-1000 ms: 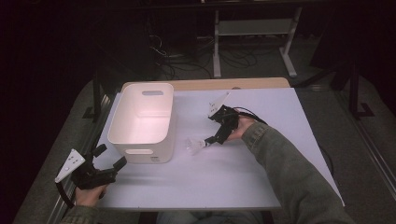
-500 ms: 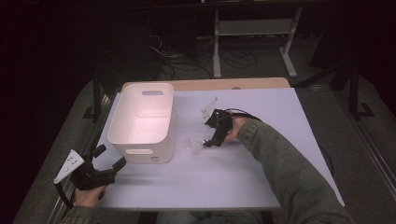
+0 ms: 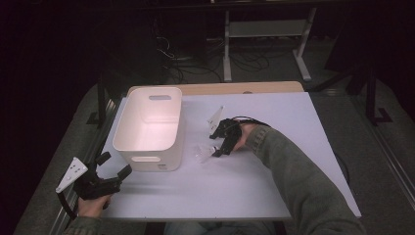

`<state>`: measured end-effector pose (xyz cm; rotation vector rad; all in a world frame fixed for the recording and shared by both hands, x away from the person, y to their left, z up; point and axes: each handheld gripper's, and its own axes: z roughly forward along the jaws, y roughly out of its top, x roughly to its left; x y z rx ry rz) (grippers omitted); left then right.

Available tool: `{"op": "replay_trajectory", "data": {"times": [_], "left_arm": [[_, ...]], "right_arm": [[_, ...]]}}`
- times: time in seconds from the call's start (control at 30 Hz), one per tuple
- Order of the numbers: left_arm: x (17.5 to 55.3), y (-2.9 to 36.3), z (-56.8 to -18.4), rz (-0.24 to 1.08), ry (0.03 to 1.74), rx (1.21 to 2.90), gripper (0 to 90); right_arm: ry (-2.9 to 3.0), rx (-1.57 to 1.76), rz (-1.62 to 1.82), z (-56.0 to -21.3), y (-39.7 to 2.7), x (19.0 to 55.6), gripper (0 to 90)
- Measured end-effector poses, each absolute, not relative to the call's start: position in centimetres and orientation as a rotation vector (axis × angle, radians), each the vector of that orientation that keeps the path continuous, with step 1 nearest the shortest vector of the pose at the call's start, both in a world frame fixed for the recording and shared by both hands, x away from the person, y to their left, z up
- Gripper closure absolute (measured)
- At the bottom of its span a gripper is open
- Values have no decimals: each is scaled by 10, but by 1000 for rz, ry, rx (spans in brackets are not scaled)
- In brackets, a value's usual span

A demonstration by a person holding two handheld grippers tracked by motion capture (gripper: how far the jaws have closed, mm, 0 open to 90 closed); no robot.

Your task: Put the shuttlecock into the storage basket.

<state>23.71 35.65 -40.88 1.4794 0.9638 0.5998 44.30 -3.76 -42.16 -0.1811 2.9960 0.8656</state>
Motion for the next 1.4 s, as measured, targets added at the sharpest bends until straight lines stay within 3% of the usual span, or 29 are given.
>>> {"op": "replay_trajectory", "data": {"times": [0.6, 0.87, 1.17, 1.4], "left_arm": [[237, 356, -409, 601, 964, 1478, 0], [237, 357, -409, 602, 961, 1480, 0], [237, 356, -409, 599, 960, 1480, 0], [237, 356, -409, 599, 962, 1479, 0]], "right_arm": [[3034, -245, 811, -426, -39, 440, 425], [3033, -247, 815, -426, -38, 440, 462], [3044, -264, 823, -428, -37, 440, 620], [3045, -267, 832, -428, -39, 441, 632]]}}
